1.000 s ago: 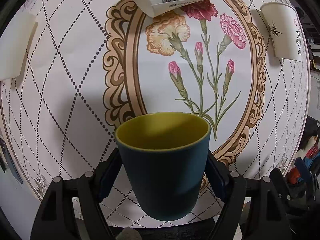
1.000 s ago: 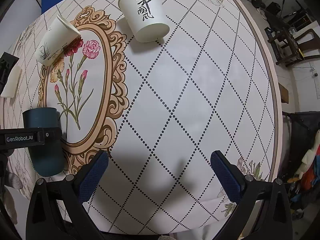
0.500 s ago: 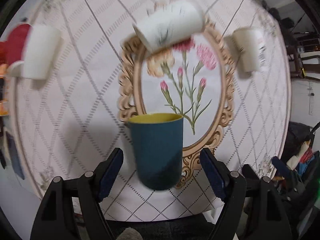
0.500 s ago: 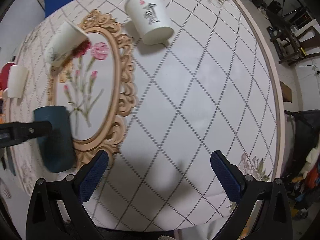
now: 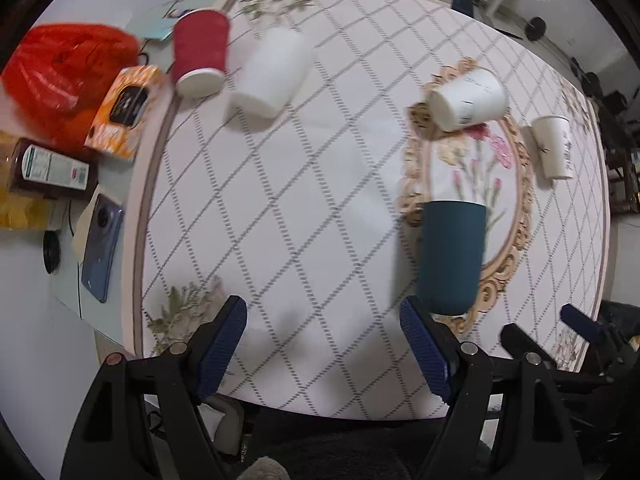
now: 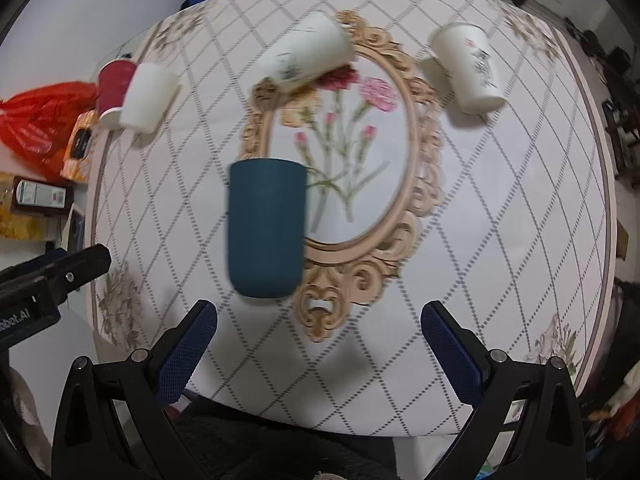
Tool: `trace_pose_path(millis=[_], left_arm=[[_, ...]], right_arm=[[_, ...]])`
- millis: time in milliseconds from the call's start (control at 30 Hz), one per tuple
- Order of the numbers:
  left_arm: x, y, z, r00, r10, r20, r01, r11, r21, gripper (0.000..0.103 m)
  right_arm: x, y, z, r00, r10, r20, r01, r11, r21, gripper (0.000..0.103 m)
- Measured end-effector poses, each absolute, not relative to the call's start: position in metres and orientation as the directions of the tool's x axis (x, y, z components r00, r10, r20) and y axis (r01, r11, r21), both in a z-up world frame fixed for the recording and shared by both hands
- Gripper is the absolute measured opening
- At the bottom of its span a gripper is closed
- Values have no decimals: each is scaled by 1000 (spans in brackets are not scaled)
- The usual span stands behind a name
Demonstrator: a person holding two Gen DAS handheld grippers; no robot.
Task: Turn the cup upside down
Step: 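Grasp the green cup with the right gripper while the left gripper releases it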
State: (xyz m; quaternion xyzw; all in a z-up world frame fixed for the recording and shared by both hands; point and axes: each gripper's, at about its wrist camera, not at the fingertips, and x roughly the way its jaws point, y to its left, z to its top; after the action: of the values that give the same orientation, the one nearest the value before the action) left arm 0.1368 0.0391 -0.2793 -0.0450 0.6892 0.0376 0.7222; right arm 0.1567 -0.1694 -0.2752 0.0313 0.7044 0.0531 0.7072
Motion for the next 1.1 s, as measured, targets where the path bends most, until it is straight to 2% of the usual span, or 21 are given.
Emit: trace_pose_path(millis=[167, 200, 233, 300, 400, 467, 533, 600, 667, 733, 867, 967, 1100], left_arm=[[138, 74, -301, 51, 0, -999, -158, 987, -9, 79], [138, 79, -304, 52, 3, -999, -162, 987, -6, 82], [139, 85, -311, 53, -3, -999, -164, 986, -11, 92], [139, 93, -319, 66, -6, -998, -168, 986, -18, 93], [140, 99, -333, 77, 8, -997, -159, 987, -4, 93], [139, 103, -344, 78, 21, -997, -173, 985, 7, 93], [138, 106, -353, 63, 16, -998, -193, 981, 4, 93], [136, 108, -362, 40, -3, -999, -215, 977, -11, 93], [135, 106, -370, 26, 0, -1000, -227, 974, -6, 94], [135, 104, -375, 19, 8, -1000, -233, 973, 3, 94], [134, 100, -387, 3, 25, -1000, -246, 969, 24, 94], [132, 100, -394, -14, 24, -1000, -254, 967, 27, 94], [129, 101, -399, -22, 25, -999, -254, 967, 30, 94]], right_arm=[[165, -141, -268, -6, 44, -999, -123, 991, 44, 103], [166, -135, -265, -2, 11, -1000, -171, 985, 11, 103], [167, -123, -260, 28, -63, -998, -264, 962, -68, 103], [166, -109, -254, 96, -151, -984, -399, 900, -177, 103], [154, -77, -251, 253, -273, -928, -696, 616, -370, 103], [136, -61, -262, 389, -339, -857, -825, 285, -488, 103], [110, -57, -281, 513, -335, -790, -854, -111, -508, 103], [84, -66, -301, 586, -286, -758, -779, -457, -429, 103], [66, -78, -314, 616, -225, -755, -665, -663, -345, 103], [49, -99, -329, 638, -130, -759, -467, -849, -247, 103], [46, -132, -348, 620, 12, -785, -135, -983, -122, 103], [51, -139, -363, 595, 59, -801, -15, -996, -84, 102], [56, -141, -372, 567, 38, -823, 15, -999, -36, 102]])
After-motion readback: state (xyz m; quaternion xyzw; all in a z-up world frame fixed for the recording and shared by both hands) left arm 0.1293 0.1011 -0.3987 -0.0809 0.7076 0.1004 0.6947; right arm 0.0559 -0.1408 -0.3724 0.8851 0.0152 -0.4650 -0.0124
